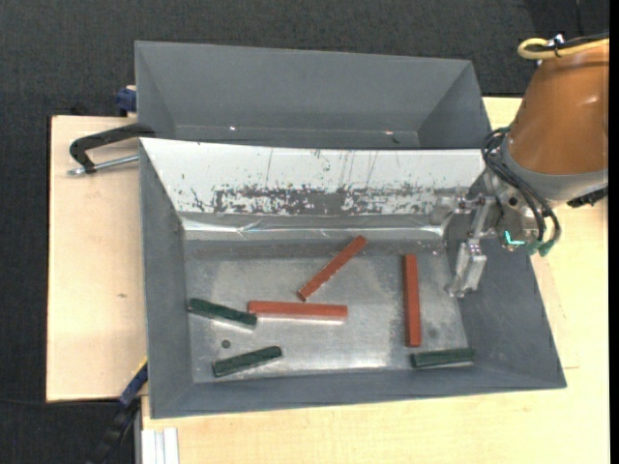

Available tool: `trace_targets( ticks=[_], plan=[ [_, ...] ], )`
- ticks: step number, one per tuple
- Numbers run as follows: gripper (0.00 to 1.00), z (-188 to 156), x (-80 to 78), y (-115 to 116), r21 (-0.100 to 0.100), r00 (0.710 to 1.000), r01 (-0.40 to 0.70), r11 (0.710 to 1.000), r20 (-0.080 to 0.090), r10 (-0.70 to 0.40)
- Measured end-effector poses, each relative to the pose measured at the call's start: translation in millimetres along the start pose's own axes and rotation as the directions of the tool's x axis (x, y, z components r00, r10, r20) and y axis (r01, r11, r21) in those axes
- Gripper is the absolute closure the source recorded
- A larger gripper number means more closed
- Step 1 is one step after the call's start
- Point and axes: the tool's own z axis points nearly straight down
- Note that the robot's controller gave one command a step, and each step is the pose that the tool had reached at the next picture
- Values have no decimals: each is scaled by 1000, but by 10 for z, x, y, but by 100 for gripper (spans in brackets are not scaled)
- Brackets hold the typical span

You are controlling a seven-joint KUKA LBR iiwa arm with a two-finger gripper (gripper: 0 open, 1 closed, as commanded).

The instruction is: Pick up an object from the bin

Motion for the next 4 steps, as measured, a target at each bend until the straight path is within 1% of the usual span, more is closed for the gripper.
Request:
trace_targets(
  ticks=[1,2,3,4],
  plan=[
    [0,-47,-16,4,1,1000,2,1000,9,-2],
    [0,416,90,62,3,987,163,987,9,-163],
    [0,637,-20,78,6,869,495,869,9,-495],
    [0,997,94,44,6,764,645,764,6,-645]
  ],
)
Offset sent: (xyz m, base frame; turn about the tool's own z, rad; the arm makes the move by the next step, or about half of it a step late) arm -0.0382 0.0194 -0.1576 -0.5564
